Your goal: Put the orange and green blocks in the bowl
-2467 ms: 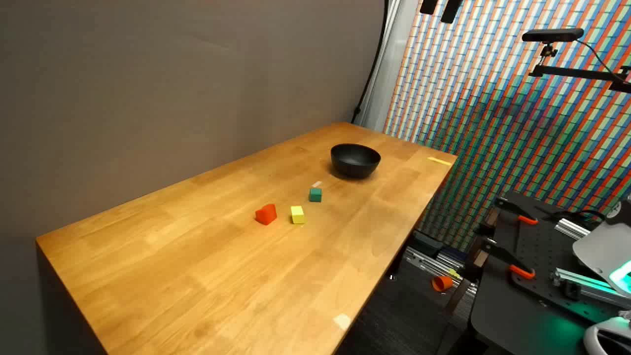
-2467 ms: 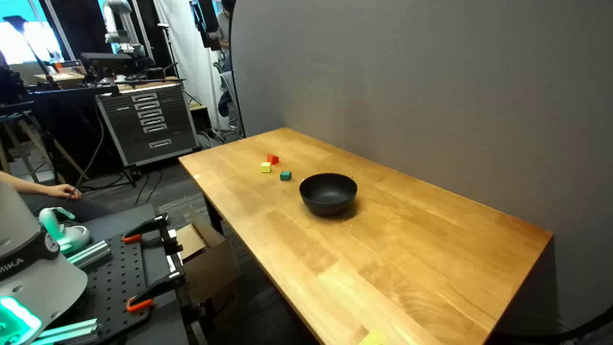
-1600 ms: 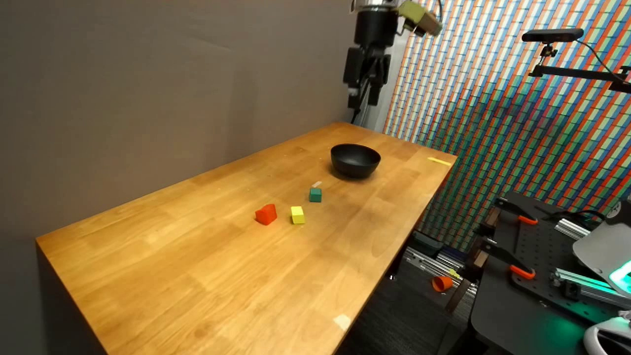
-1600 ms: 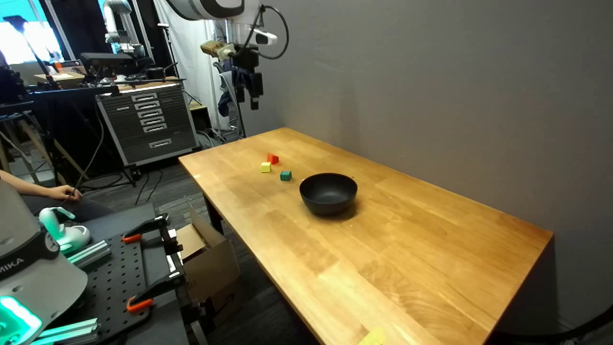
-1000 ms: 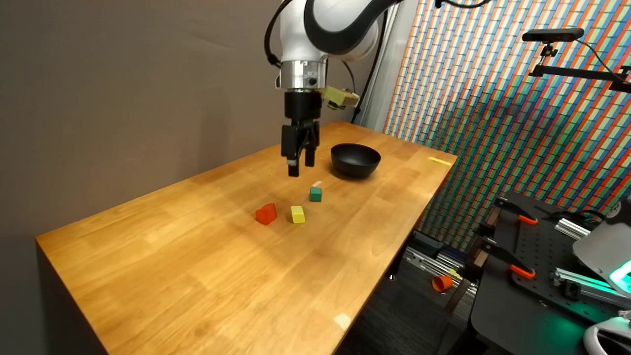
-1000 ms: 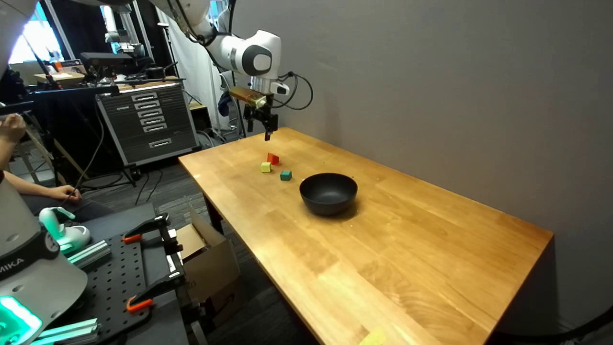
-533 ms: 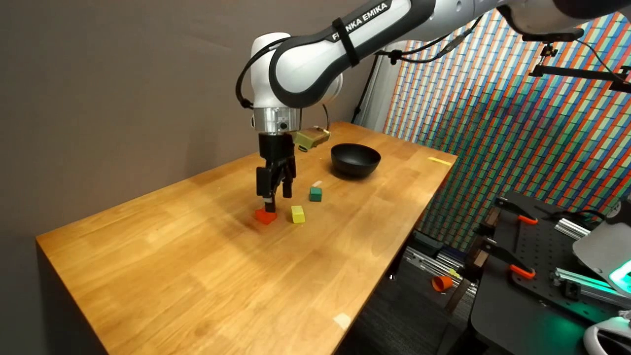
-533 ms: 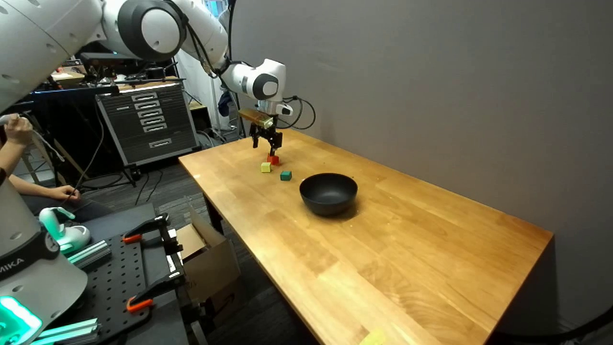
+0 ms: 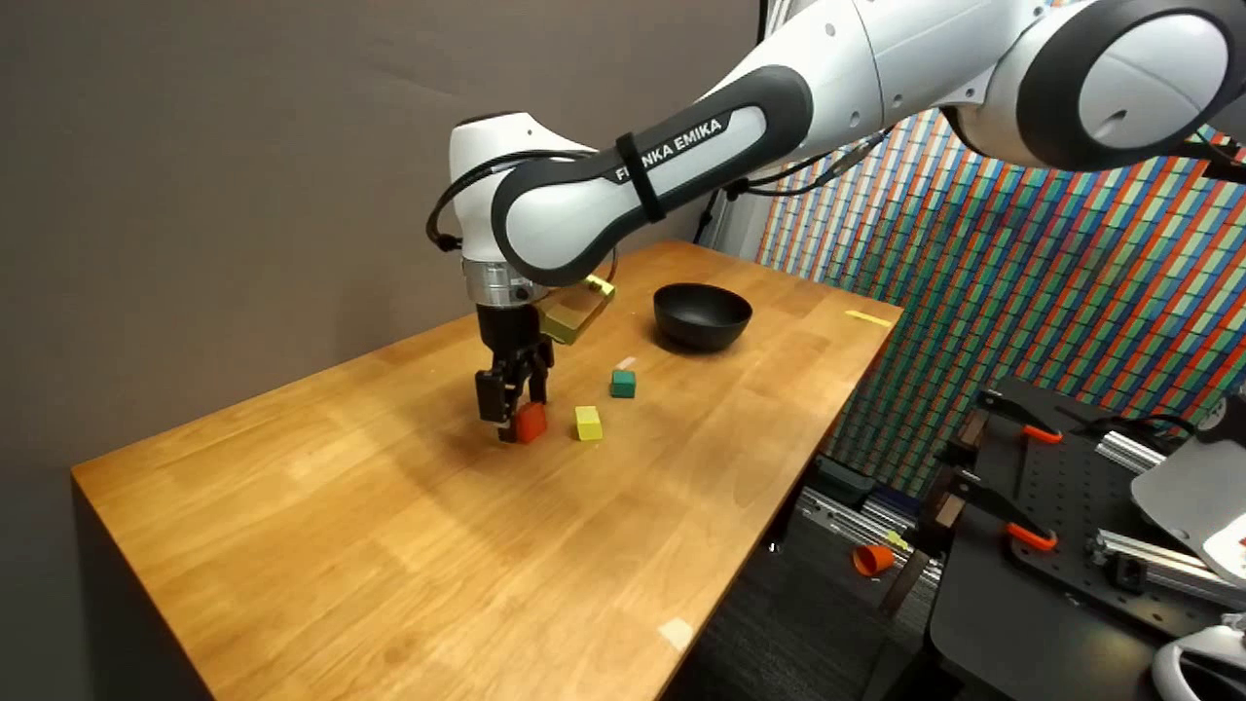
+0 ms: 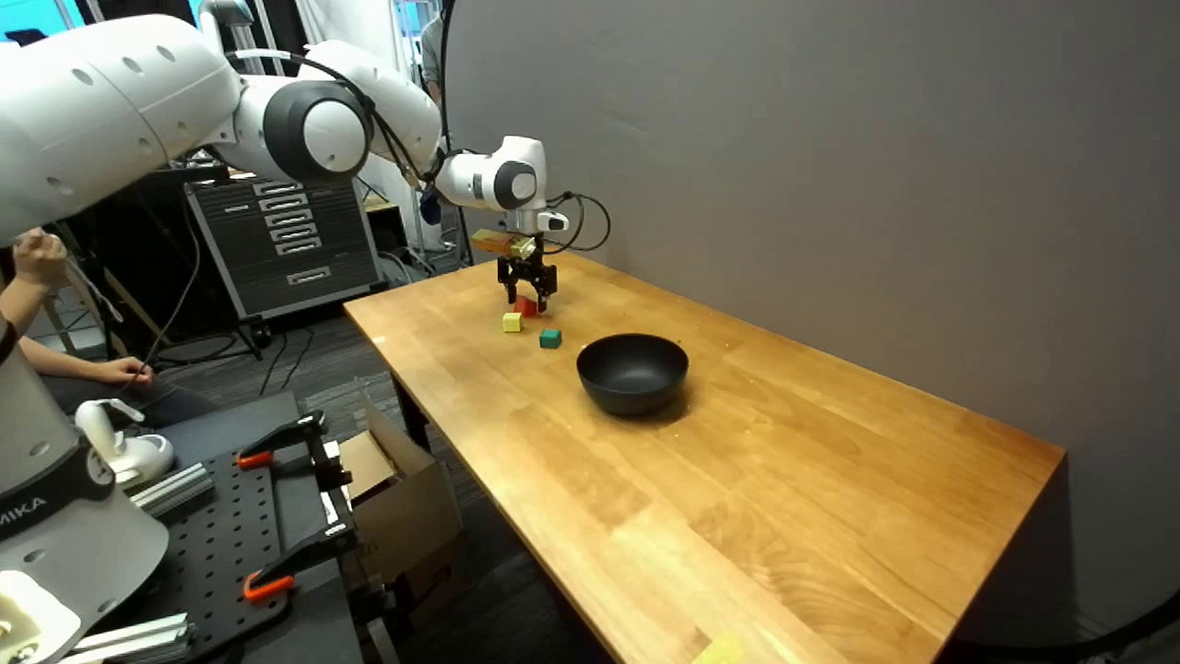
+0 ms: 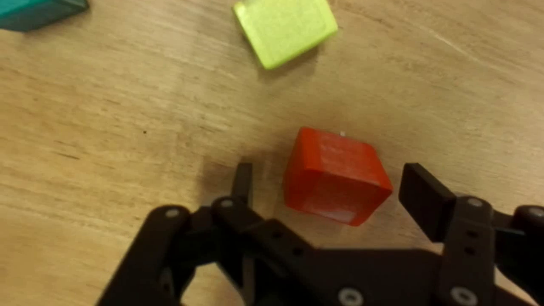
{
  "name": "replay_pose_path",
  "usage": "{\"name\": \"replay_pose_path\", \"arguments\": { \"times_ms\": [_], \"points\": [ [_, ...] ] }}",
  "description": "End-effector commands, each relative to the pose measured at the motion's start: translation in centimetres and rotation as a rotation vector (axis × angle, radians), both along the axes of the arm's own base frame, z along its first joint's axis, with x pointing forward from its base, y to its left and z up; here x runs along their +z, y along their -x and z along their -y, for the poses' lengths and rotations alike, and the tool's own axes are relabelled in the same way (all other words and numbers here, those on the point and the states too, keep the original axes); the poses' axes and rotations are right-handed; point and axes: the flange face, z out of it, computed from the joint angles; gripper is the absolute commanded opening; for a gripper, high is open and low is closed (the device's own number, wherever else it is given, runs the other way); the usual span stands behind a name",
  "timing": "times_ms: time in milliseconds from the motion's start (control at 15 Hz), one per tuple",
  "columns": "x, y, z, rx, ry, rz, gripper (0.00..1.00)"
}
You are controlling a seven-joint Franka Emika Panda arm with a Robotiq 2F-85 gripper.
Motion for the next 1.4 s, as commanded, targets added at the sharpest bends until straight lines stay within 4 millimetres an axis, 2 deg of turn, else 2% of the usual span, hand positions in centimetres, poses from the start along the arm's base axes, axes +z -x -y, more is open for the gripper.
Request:
{"name": "replay_pose_path", "arguments": {
  "times_ms": [0,67,333,533,800,1067,1333],
  "points": [
    [-0.3,-0.9,-0.4,-0.029,0.052,-0.008,0.58],
    [-0.5,-0.7,-0.2,-0.043,0.07,-0.028,0.5],
    [1.3,-0.6,1.1,-0.128,0.158,-0.088,0.21],
    [5.3,-2.0,4.2,-0.225,0.266,-0.06,0.21],
    [10.6,-4.5,9.9,-0.368,0.297,-0.03,0.21],
    [13.6,-6.7,16.5,-0.545,0.205,-0.049,0.21],
    [15.5,-6.4,19.7,-0.721,0.133,-0.108,0.21]
  ]
}}
